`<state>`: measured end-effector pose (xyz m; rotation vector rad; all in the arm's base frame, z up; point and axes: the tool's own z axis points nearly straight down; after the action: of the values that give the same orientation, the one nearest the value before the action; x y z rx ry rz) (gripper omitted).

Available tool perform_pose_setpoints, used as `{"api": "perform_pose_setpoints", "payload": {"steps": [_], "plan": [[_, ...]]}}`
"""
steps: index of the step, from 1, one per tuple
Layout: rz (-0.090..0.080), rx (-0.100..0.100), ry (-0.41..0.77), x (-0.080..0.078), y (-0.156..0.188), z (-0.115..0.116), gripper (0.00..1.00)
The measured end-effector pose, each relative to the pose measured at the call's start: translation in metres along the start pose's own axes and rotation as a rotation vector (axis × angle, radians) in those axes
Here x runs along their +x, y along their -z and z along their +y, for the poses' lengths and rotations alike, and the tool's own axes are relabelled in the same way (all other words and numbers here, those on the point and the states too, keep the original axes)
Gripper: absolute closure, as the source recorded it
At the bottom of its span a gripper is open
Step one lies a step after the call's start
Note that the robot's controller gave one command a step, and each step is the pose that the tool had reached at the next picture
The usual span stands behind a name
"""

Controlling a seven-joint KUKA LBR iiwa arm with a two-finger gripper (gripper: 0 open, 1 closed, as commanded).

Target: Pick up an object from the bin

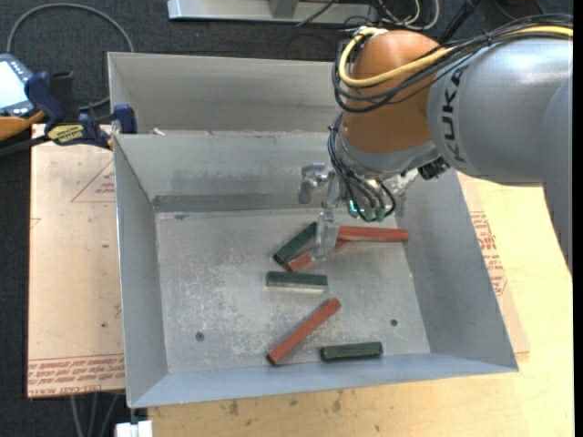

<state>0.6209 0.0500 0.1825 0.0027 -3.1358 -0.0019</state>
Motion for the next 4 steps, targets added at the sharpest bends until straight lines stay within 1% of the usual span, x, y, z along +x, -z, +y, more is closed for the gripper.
{"api": "perform_pose_setpoints", "payload": {"steps": [1, 2, 3, 4], "plan": [[-0.003, 0.001, 0.368, -0.005, -0.114, -0.016, 0.00], [-0.011, 0.003, 0.493, -0.016, -0.081, -0.018, 0.00], [-0.010, 0.003, 0.536, -0.021, -0.082, -0.031, 0.00], [-0.007, 0.002, 0.499, -0.018, -0.112, -0.027, 0.00]]}}
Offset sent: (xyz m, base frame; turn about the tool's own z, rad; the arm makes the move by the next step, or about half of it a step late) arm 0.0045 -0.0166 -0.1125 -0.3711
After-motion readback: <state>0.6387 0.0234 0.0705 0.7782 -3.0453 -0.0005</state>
